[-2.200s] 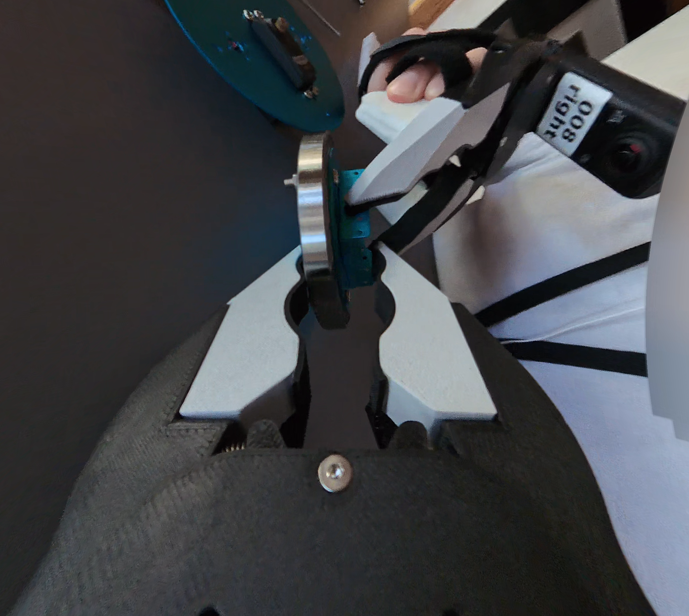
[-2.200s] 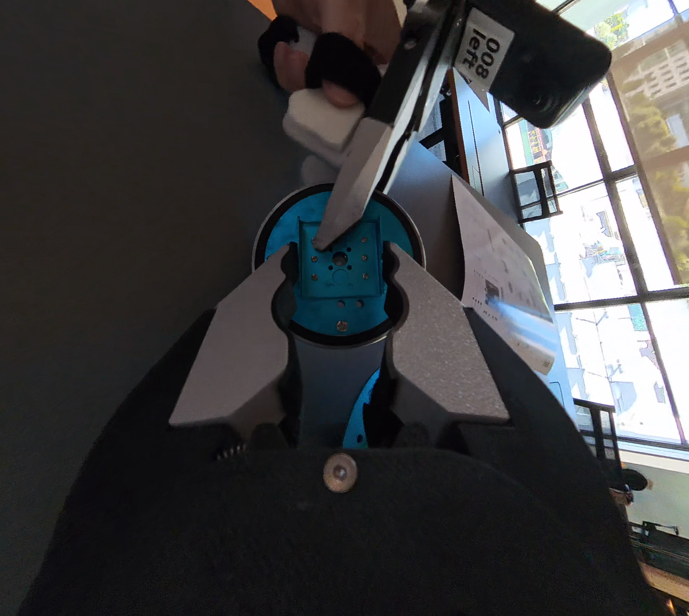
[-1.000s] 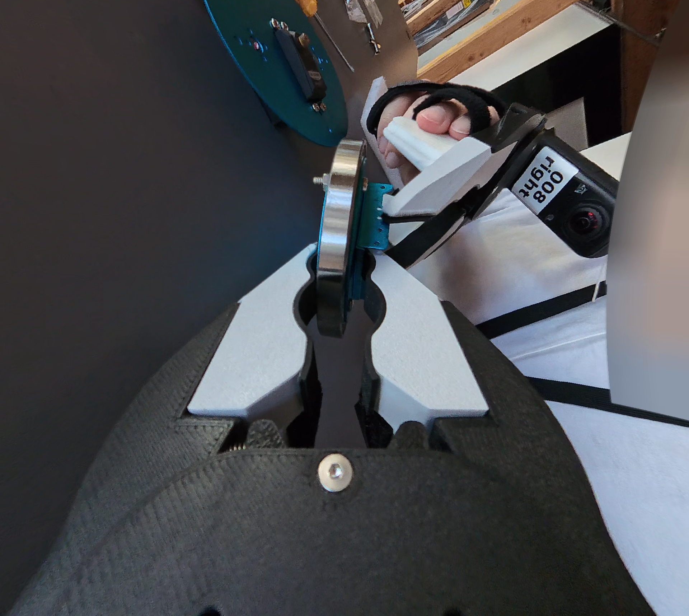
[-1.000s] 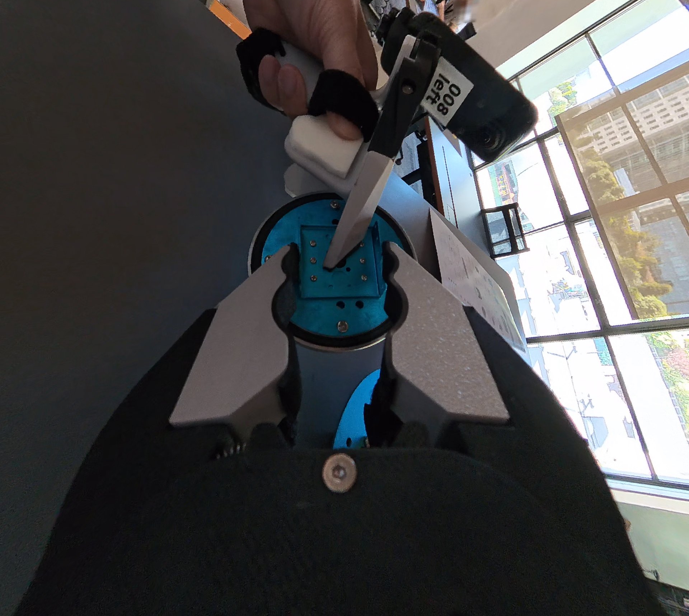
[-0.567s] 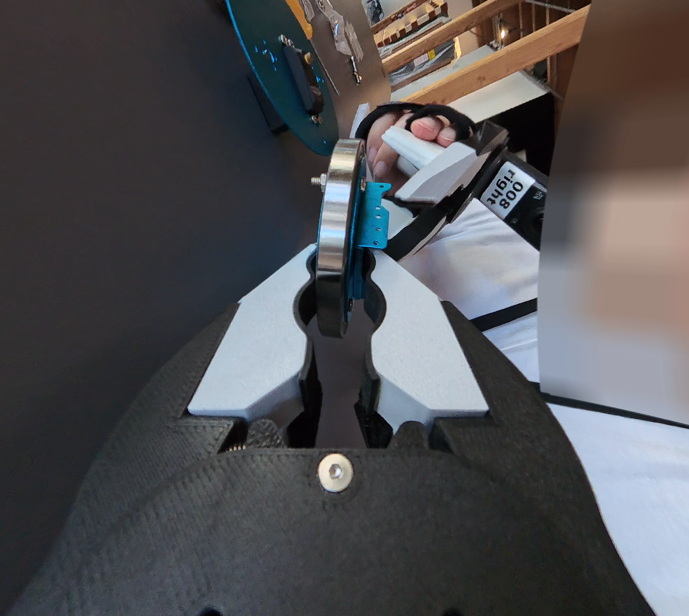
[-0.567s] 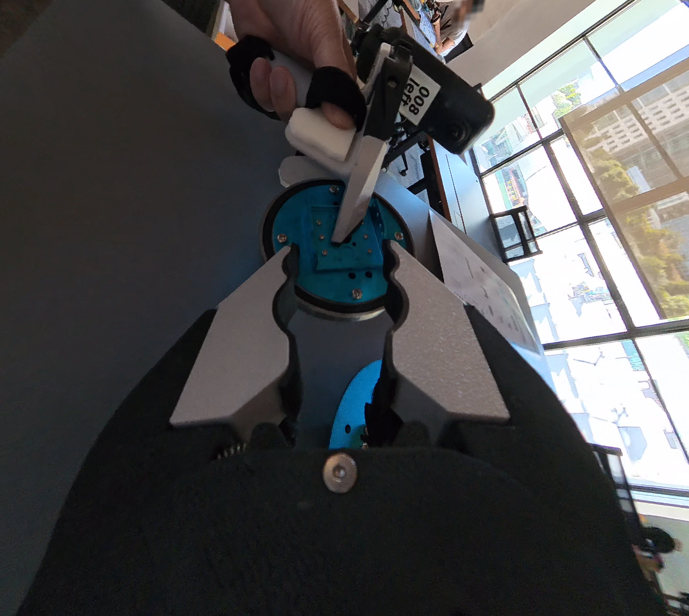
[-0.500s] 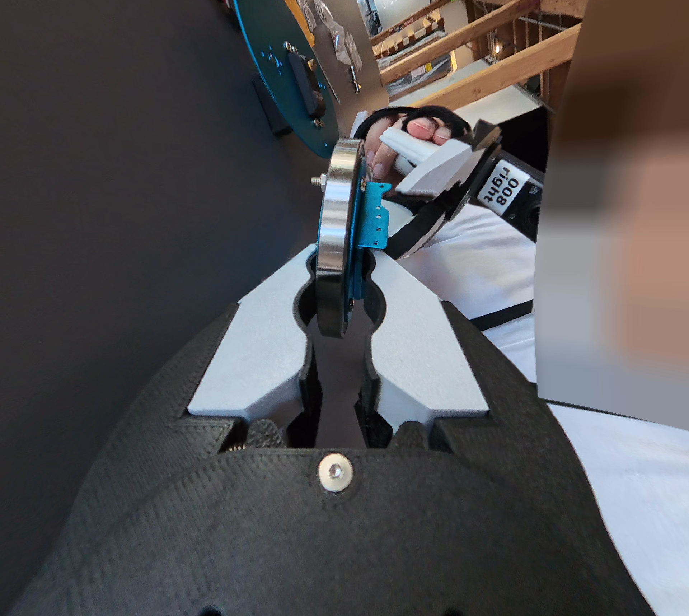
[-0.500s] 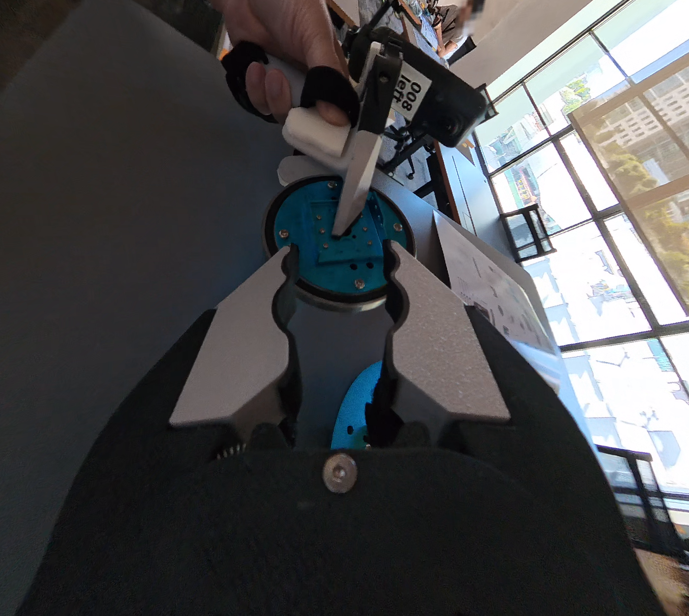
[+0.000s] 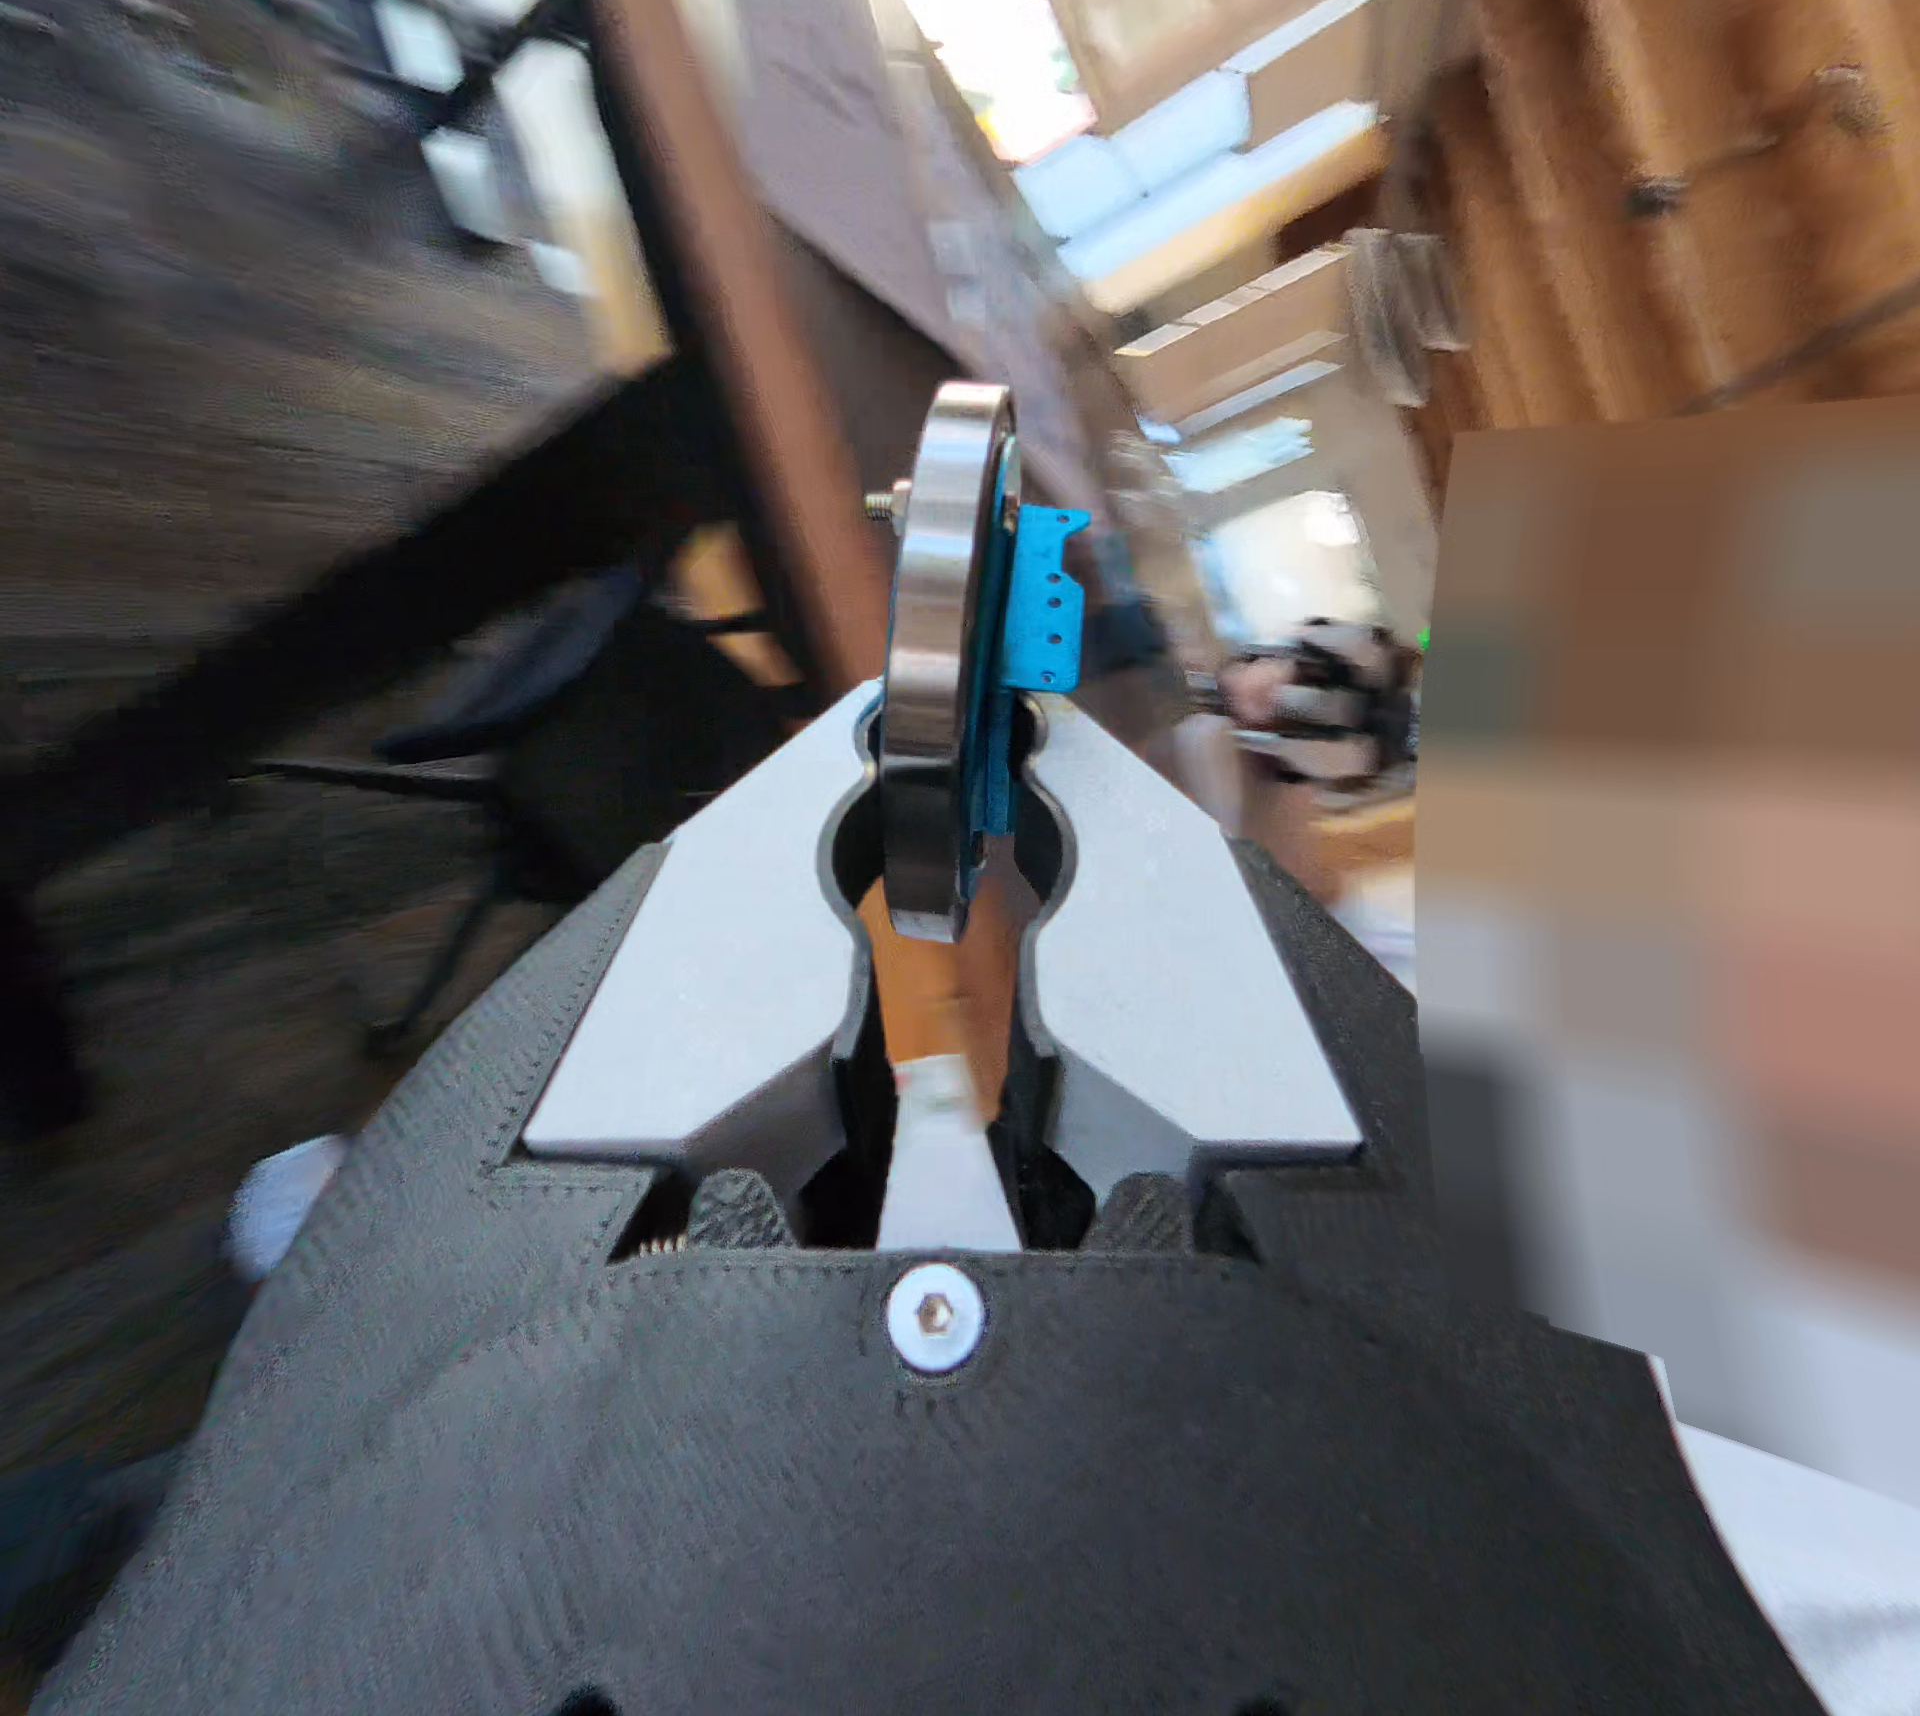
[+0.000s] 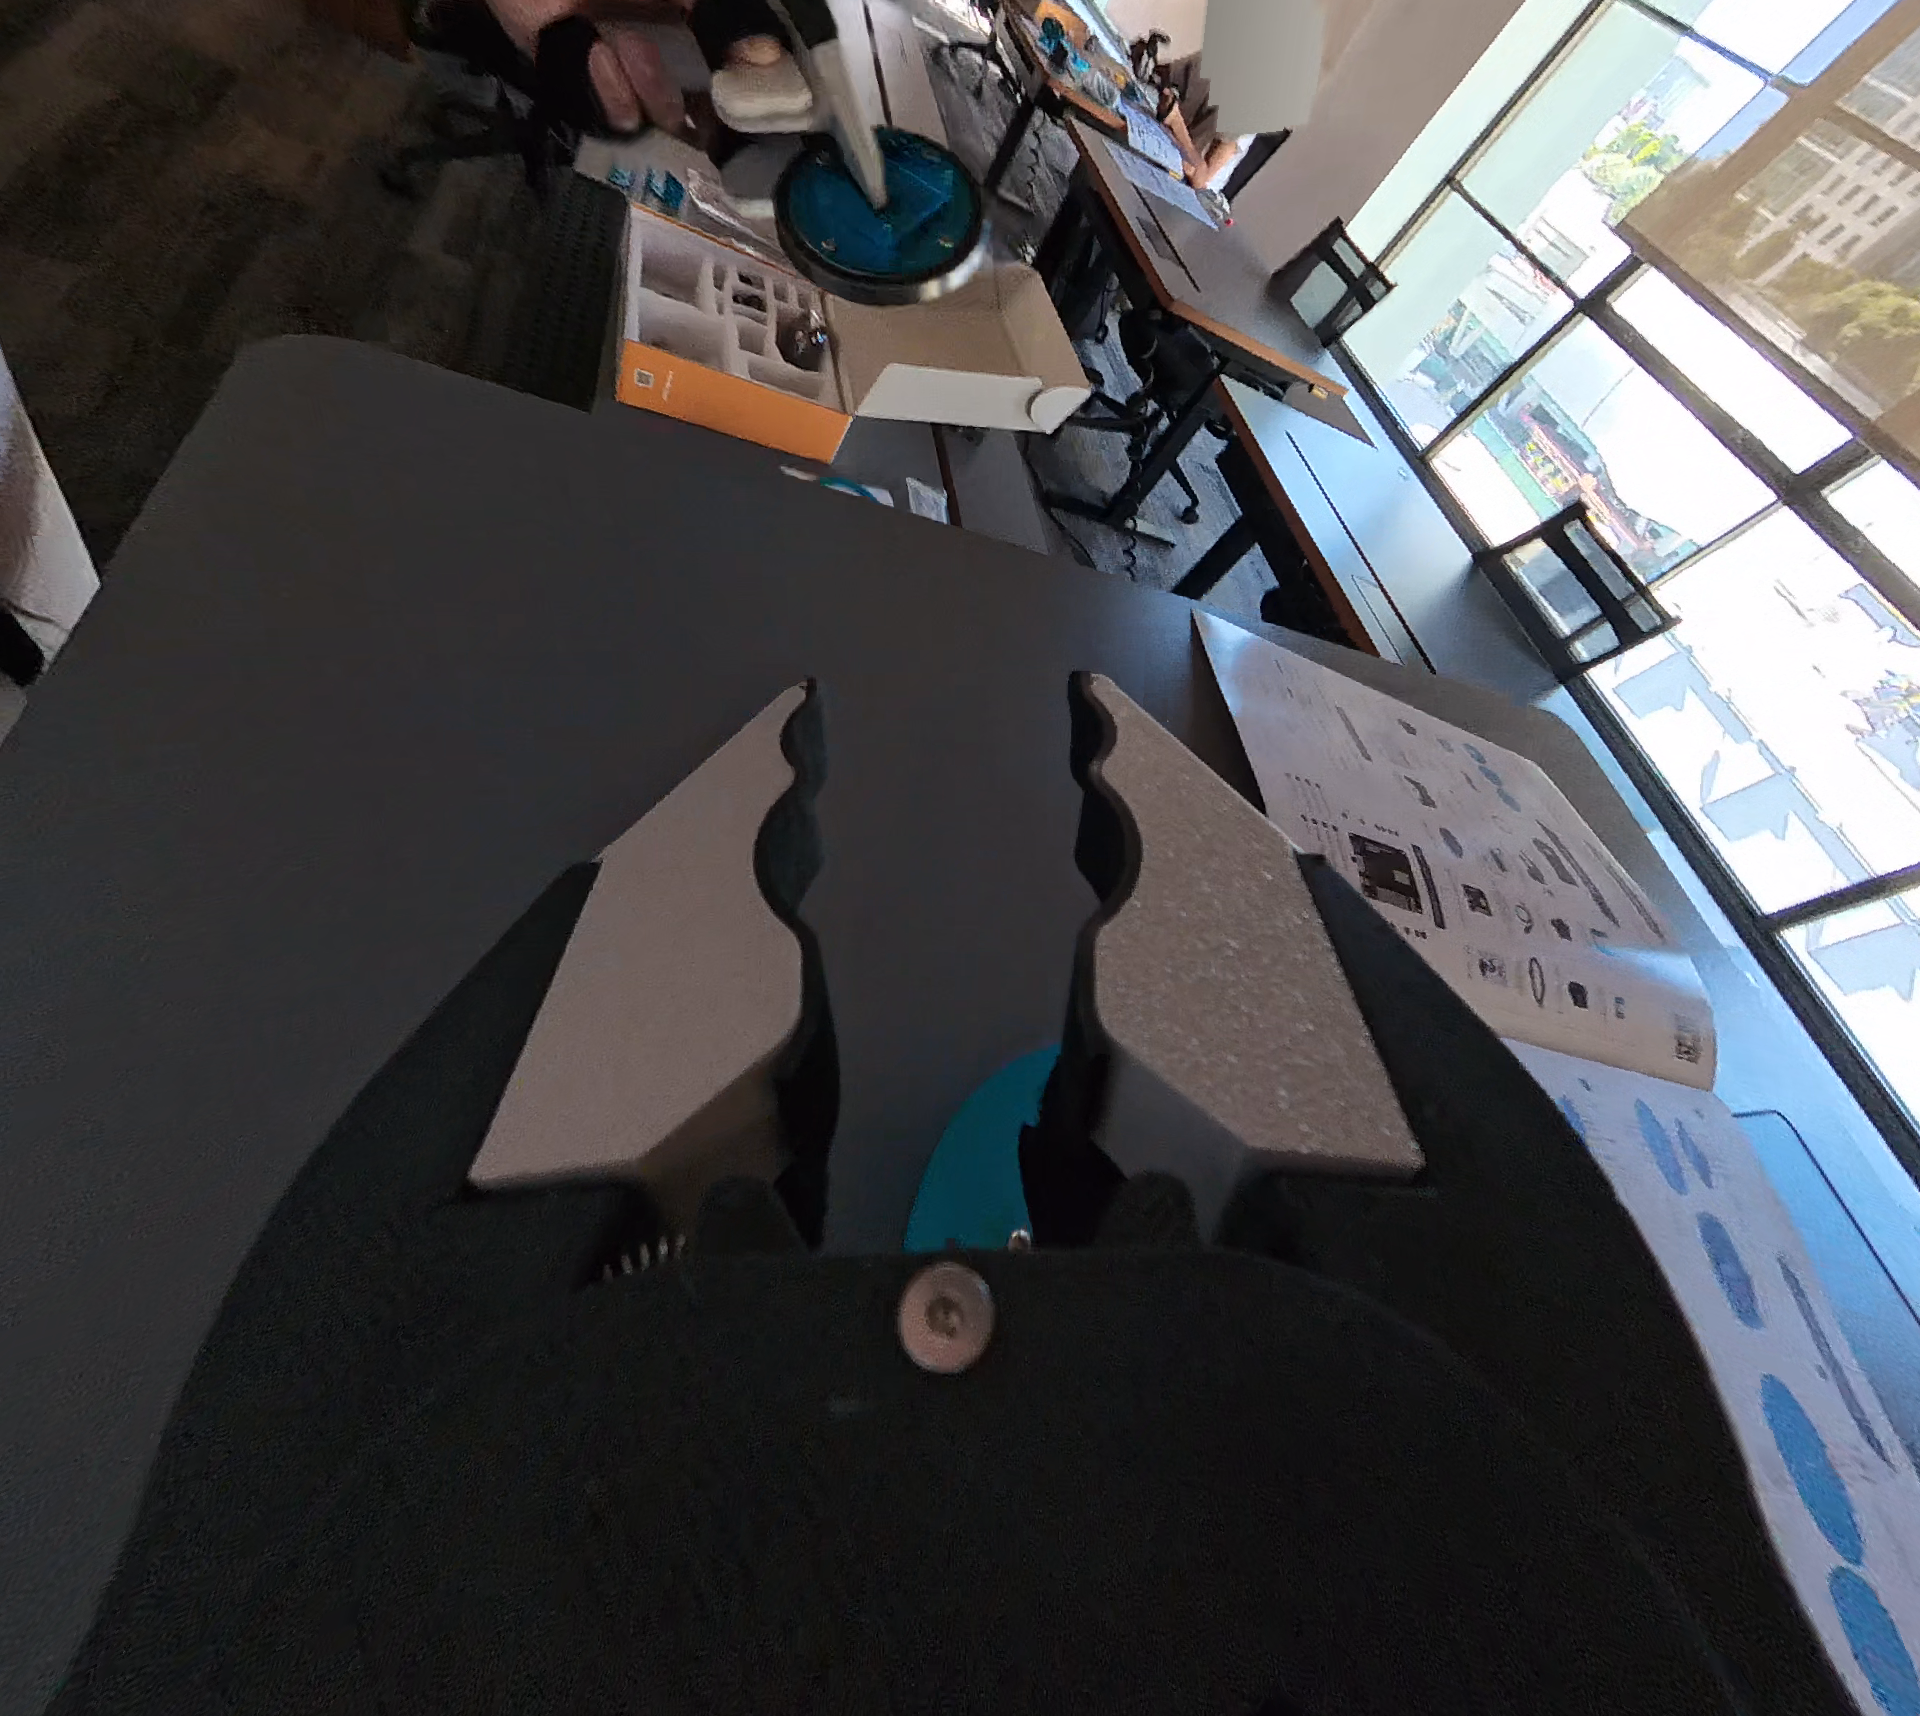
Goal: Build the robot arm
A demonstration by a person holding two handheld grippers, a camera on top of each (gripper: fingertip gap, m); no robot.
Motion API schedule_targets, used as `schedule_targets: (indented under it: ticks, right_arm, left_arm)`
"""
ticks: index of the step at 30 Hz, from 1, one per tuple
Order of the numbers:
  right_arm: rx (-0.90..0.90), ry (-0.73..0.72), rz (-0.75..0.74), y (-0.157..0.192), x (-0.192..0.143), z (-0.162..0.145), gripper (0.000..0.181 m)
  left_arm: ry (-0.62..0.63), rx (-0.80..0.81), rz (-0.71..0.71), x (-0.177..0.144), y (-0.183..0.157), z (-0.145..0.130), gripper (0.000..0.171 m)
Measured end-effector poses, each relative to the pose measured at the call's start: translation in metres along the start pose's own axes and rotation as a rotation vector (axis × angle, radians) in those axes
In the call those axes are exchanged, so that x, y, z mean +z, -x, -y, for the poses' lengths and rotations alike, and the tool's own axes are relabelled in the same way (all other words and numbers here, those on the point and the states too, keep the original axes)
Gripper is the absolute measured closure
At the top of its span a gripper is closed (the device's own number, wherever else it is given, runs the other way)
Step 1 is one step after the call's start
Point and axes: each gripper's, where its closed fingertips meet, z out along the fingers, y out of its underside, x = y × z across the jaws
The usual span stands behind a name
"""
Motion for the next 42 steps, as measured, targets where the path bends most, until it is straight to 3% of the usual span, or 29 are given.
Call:
schedule_targets:
  ticks: [1,3,5,8,12,18,25,31,36,42]
  right_arm:
    - [-0.003,0.028,-0.011,-0.001,0.004,0.002,0.136]
    - [0.014,0.069,-0.040,-0.001,0.017,0.011,0.136]
    - [0.040,0.085,-0.064,0.005,0.033,0.026,0.137]
    - [0.069,0.151,-0.150,0.011,0.061,0.040,0.137]
    - [0.216,0.175,-0.200,0.033,0.105,0.048,0.138]
    - [0.359,0.119,-0.416,0.036,0.150,0.042,0.142]
    - [0.241,0.128,-0.614,0.025,0.154,0.050,0.145]
    - [0.185,0.161,-0.637,0.030,0.155,0.048,0.147]
    - [0.184,0.148,-0.642,0.037,0.152,0.051,0.147]
    - [0.171,0.100,-0.661,0.040,0.138,0.061,0.147]
  left_arm:
    - [0.000,0.023,0.114,-0.026,0.036,0.010,0.153]
    - [-0.006,0.037,0.325,-0.073,0.117,0.025,0.153]
    - [0.011,0.001,0.428,-0.103,0.197,0.028,0.153]
    - [0.001,-0.133,0.369,-0.115,0.304,0.026,0.153]
    - [-0.089,-0.328,0.231,-0.108,0.422,0.026,0.153]
    - [-0.165,-0.507,0.239,-0.104,0.544,0.011,0.152]
    - [-0.079,-0.541,0.322,-0.098,0.598,-0.011,0.153]
    - [-0.072,-0.625,0.299,-0.098,0.600,-0.014,0.147]
    - [-0.131,-0.818,0.275,-0.105,0.585,0.003,0.091]
    - [-0.027,-0.721,0.628,-0.140,0.585,0.013,0.056]
